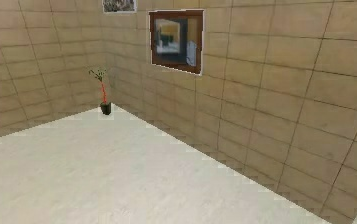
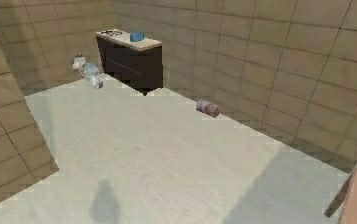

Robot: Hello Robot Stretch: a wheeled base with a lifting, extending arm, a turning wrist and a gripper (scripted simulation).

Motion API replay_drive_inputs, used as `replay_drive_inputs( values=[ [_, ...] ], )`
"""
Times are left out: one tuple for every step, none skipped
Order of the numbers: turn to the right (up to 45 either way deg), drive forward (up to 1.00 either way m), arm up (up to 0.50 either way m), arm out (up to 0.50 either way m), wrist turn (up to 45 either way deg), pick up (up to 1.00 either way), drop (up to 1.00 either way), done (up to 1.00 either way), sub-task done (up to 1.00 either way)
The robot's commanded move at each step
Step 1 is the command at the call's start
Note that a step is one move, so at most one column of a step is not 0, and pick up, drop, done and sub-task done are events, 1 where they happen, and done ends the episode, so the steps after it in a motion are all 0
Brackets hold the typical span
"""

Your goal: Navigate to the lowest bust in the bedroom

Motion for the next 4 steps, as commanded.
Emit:
replay_drive_inputs(
  values=[
    [0.0,0.2,0.0,0.0,0.0,0.0,0.0,0.0,0.0],
    [45.0,0.0,0.0,0.0,0.0,0.0,0.0,0.0,0.0],
    [36.0,0.0,0.0,0.0,0.0,0.0,0.0,0.0,0.0],
    [0.0,1.0,0.0,0.0,0.0,0.0,0.0,0.0,0.0]
  ],
)
